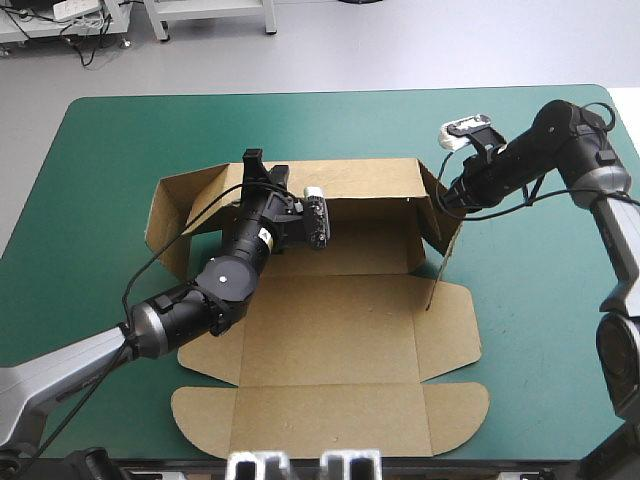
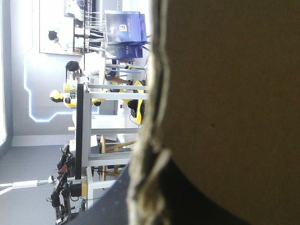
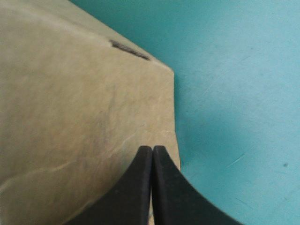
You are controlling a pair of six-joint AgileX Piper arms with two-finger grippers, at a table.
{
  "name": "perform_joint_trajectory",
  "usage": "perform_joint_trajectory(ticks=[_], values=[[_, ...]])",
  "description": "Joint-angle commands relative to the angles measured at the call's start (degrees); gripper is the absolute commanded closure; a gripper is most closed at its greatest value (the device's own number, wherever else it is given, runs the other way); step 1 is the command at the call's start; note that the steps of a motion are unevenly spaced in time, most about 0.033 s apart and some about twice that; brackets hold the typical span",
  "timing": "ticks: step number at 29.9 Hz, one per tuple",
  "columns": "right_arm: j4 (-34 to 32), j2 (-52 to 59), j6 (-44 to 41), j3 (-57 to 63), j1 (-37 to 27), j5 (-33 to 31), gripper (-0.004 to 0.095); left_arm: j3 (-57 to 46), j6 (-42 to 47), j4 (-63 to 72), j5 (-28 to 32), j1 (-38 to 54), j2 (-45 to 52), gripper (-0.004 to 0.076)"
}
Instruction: Fold the box
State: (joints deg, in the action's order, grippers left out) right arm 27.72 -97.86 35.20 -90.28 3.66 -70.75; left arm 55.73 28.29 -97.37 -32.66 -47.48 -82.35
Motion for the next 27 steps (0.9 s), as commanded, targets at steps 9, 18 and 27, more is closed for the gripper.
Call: perform_joint_trajectory(ticks=[9,18,27], values=[[13.0,6.4,17.9,8.3,0.1,-1.2,0.0932,1.6,1.4,-3.7,-2.2,0.0,2.3,0.0734],[17.4,11.4,27.3,19.9,0.1,14.0,0.0932,1.6,-0.1,-3.7,-2.2,0.0,2.3,0.0734],[42.3,28.5,64.2,44.8,0.1,35.4,0.0932,1.6,-0.2,-3.7,-2.0,0.0,2.3,0.0734]])
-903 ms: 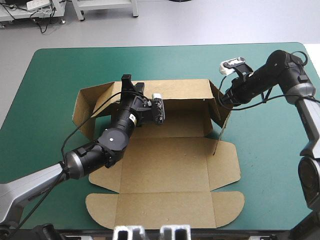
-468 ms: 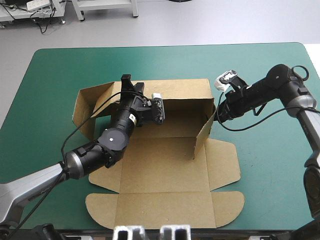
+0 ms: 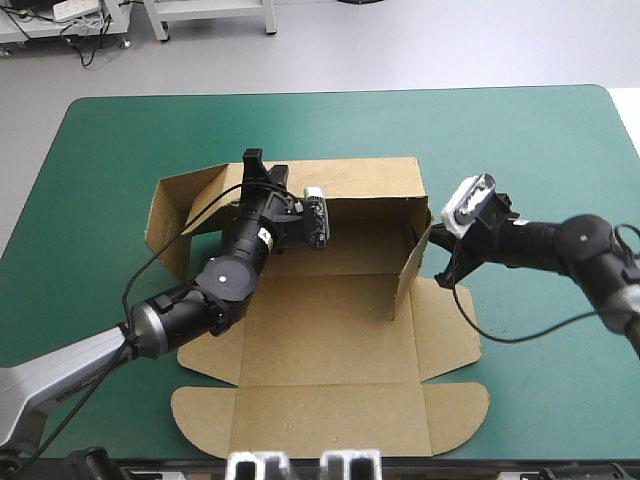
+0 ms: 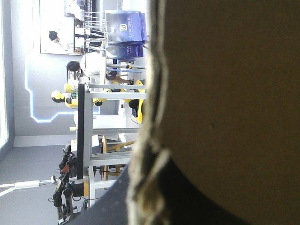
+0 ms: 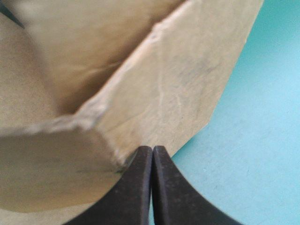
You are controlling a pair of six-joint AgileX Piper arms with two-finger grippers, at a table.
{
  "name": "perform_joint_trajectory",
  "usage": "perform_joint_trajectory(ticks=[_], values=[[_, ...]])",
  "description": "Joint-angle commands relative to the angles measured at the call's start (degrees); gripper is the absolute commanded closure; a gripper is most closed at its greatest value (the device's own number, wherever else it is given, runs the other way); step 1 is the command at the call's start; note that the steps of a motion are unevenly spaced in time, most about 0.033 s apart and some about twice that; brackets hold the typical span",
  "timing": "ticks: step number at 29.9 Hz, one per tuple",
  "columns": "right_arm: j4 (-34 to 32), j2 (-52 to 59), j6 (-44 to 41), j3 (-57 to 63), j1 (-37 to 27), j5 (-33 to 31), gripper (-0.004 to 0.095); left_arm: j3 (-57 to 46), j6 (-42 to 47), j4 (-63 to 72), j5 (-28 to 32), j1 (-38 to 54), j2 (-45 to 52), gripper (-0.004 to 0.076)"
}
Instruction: Fold the box
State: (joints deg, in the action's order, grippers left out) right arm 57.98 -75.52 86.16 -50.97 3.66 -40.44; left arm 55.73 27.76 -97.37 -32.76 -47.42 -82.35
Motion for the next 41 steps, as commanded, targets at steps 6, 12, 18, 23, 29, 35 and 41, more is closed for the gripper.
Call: perform_joint_trajectory(ticks=[6,12,18,23,29,35,41], values=[[29.1,10.0,30.6,13.8,0.1,10.2,0.0915,1.6,0.4,-3.7,-0.4,0.0,2.3,0.0734],[25.6,10.0,27.7,13.8,0.1,8.0,0.0571,1.6,0.4,-3.1,-0.1,0.0,2.3,0.0734],[22.7,10.0,21.5,13.8,0.1,3.6,0.0193,1.6,0.4,-1.8,-0.1,0.0,2.3,0.0734],[21.3,10.0,20.3,13.8,0.1,0.9,0.019,1.6,-1.3,0.6,0.0,-0.5,2.3,0.0733],[27.0,10.0,23.3,13.8,0.5,2.0,0.0193,1.6,-1.8,1.9,-0.4,-2.1,1.6,0.0733],[31.9,10.0,23.2,13.8,5.9,11.4,0.0193,1.6,-1.5,2.5,-4.9,-2.3,-1.7,0.0708],[34.4,10.0,23.5,13.8,8.6,17.4,0.0198,7.4,-1.7,12.5,-10.4,-2.3,-4.6,0.0708]])
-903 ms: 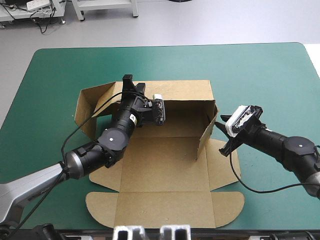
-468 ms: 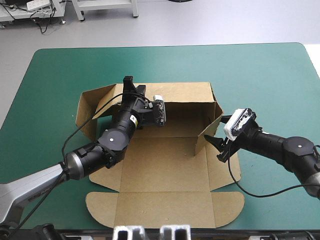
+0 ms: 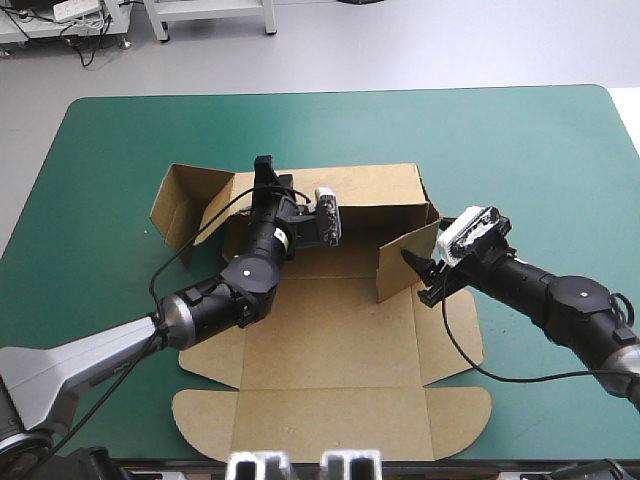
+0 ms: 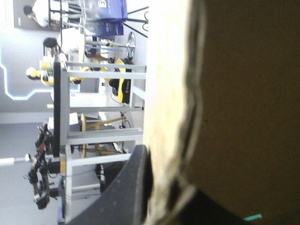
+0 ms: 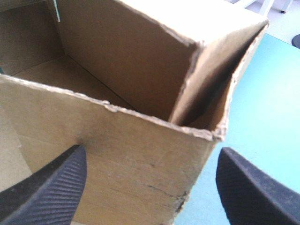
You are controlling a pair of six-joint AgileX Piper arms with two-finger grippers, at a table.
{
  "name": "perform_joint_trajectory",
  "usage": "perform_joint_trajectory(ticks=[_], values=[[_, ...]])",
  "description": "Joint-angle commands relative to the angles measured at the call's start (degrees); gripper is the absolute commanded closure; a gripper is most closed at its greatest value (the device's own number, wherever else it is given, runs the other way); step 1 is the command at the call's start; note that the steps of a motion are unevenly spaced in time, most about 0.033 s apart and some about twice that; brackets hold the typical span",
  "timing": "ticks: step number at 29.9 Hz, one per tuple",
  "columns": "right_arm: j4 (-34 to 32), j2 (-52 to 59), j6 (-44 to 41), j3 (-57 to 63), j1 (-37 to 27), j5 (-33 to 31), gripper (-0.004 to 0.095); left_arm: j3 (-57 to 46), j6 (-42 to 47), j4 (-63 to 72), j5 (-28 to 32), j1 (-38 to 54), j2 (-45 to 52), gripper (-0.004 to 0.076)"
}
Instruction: Fold the box
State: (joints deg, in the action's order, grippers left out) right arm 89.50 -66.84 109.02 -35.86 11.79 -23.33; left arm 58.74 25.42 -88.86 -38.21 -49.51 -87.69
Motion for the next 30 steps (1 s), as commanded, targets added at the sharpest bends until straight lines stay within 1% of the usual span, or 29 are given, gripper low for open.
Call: perform_joint_trajectory(ticks=[1,5,8,11,13,14,16,18,20,21,22,25,26,28,30], values=[[3.1,1.4,0.6,-1.3,0.4,0.1,0.0198,6.0,0.5,4.4,-4.6,-0.2,0.8,0.0708],[5.6,0.7,2.8,-1.9,0.4,0.5,0.0198,8.6,-0.7,3.3,0.7,-1.5,0.8,0.0708],[7.9,-1.4,3.8,-3.1,0.4,0.4,0.0198,8.8,-1.5,2.4,0.7,-3.2,0.8,0.0708],[8.6,-3.7,2.0,-4.5,0.5,0.1,0.0213,8.8,-1.7,3.7,-0.4,-3.6,0.8,0.0708],[8.6,-4.9,-0.5,-5.0,0.5,0.2,0.0284,8.8,-1.9,4.3,-2.7,-3.6,0.8,0.0708],[8.6,-5.2,-1.4,-5.2,0.5,0.3,0.0352,8.8,-2.0,4.6,-4.1,-3.6,0.8,0.0709],[8.4,-5.5,-1.4,-5.2,0.5,-0.8,0.0524,8.8,-3.6,6.6,-5.5,-3.6,0.8,0.0709],[7.4,-5.5,-0.6,-5.2,0.5,-3.6,0.07,8.8,-6.1,10.3,-5.0,-3.6,0.8,0.0709],[7.1,-5.5,1.4,-5.2,0.5,-6.5,0.0851,8.8,-9.4,14.8,-3.8,-3.6,0.8,0.0709],[7.1,-5.5,1.6,-5.2,0.5,-7.1,0.0898,8.8,-10.6,16.6,-3.3,-3.6,0.8,0.0708],[7.1,-5.5,1.7,-5.2,0.5,-7.5,0.0935,8.8,-11.6,18.2,-2.7,-3.6,0.8,0.0708],[7.1,-5.5,1.5,-5.2,0.5,-7.6,0.0931,8.8,-12.6,21.7,-1.9,-3.6,0.8,0.0706],[7.1,-5.5,1.3,-5.2,0.5,-7.6,0.0931,8.8,-12.8,21.9,-1.9,-3.6,0.8,0.0691],[7.1,-5.5,1.3,-5.2,0.5,-7.6,0.0931,8.8,-12.8,22.1,-1.8,-3.6,0.8,0.0644],[7.2,-5.5,0.3,-5.2,0.5,-7.5,0.0931,8.8,-12.8,22.1,-1.2,-3.7,0.9,0.0546]])
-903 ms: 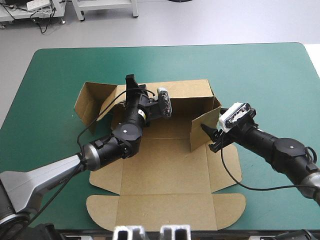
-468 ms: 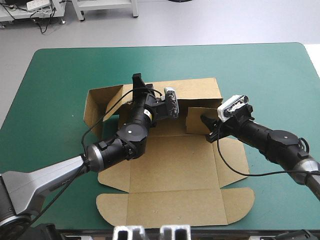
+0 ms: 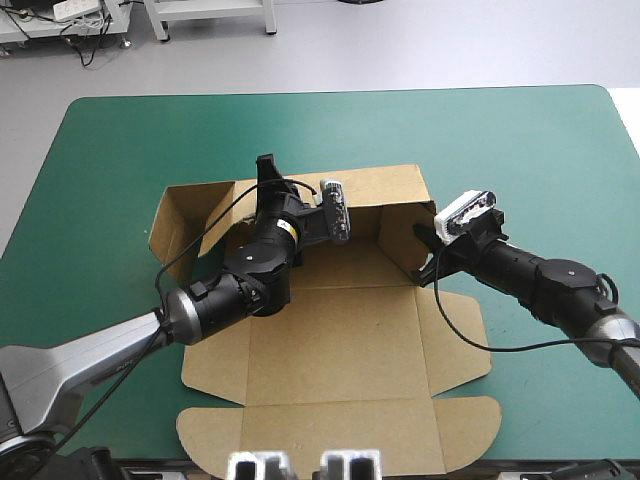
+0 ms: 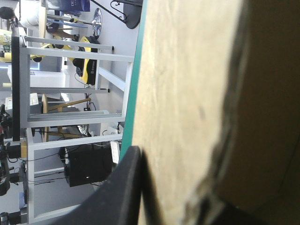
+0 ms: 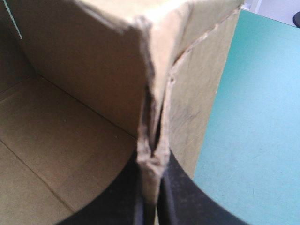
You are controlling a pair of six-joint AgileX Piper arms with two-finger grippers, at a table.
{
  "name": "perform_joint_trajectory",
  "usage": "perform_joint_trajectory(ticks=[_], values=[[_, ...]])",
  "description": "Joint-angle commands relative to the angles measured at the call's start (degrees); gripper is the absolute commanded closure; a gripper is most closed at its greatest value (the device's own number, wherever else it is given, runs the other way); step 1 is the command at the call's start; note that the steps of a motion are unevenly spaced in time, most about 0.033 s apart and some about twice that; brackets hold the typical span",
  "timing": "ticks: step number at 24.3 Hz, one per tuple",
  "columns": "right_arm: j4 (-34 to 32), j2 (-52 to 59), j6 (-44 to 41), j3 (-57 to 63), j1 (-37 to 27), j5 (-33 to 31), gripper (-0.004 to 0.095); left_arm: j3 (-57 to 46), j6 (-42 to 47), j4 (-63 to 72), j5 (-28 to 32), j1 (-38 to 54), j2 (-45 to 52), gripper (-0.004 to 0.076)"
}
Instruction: Fold the box
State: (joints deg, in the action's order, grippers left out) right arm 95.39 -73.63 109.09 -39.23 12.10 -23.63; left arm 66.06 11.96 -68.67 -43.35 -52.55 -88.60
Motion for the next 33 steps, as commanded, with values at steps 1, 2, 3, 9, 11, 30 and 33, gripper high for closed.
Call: perform_joint_trajectory(ticks=[1,2,3,9,11,30,33], values=[[1.3,1.3,0.0,-1.8,0.2,-6.8,0.0931,1.5,0.6,1.9,3.6,-1.3,1.9,0.0421],[1.4,1.3,-0.6,-1.8,0.2,-6.2,0.0931,1.5,0.6,1.9,3.5,-1.8,2.2,0.0367],[1.4,1.3,-1.2,-1.8,0.2,-5.4,0.0931,1.5,0.6,1.9,3.3,-2.5,2.5,0.0302],[1.2,1.3,-2.2,-2.6,0.2,-2.1,0.0931,1.5,0.6,1.9,2.6,-7.0,5.4,0.0136],[1.2,1.3,-2.2,-5.0,0.2,1.9,0.0931,1.5,0.6,1.9,0.0,-10.3,7.0,0.0136],[-42.9,1.3,-39.0,-13.3,0.1,0.7,0.0932,9.2,2.1,17.9,-10.1,-6.9,21.6,0.071],[-62.5,1.3,-54.3,-18.1,0.1,-10.9,0.0932,12.3,-2.3,25.6,-9.8,1.0,21.7,0.071]])
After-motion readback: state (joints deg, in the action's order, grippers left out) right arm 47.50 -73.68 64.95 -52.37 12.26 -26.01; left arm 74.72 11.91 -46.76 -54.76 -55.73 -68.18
